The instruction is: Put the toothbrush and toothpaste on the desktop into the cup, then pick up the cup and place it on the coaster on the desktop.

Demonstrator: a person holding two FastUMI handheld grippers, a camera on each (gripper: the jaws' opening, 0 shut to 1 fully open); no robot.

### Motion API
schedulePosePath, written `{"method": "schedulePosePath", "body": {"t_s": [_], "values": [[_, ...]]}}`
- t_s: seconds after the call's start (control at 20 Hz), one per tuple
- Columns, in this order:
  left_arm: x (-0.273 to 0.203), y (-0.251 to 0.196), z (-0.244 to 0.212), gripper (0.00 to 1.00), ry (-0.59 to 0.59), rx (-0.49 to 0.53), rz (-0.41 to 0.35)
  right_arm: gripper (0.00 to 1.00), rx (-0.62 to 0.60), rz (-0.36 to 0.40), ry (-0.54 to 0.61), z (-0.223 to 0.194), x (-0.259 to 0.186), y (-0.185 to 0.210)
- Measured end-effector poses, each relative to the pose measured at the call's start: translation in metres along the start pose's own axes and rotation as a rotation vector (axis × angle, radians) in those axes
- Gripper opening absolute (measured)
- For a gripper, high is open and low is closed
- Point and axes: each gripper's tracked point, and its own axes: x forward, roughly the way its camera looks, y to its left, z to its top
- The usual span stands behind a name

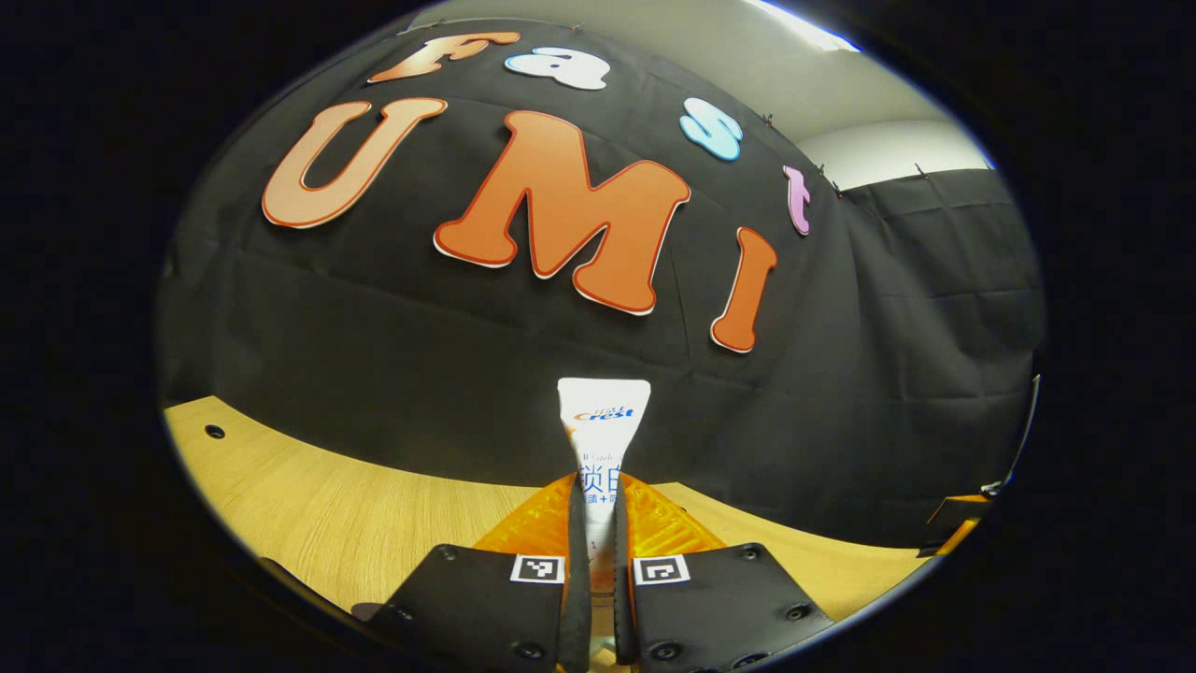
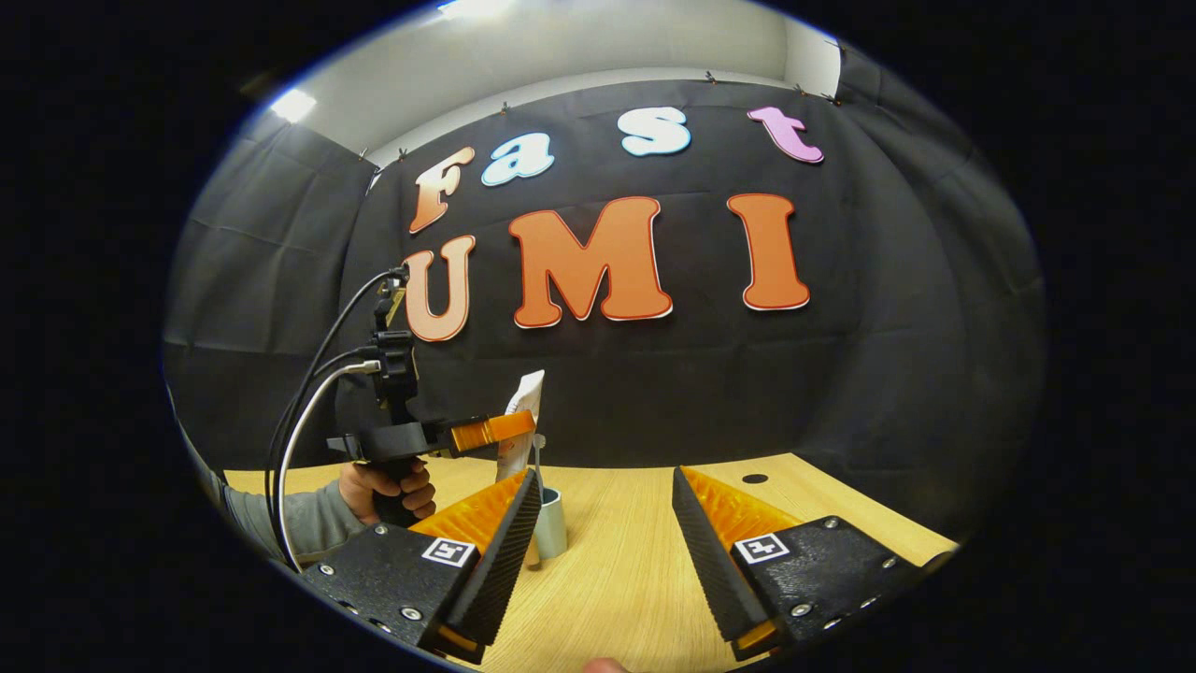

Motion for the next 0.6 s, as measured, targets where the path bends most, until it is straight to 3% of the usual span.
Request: {"method": "schedulePosePath", "body": {"t_s": [0.6], "values": [[0.010,0.006,-0.046,0.13,0.064,0.083,0.022,0.86,-0.004,-0.021,0.026,-0.012,-0.003,-0.016]]}}
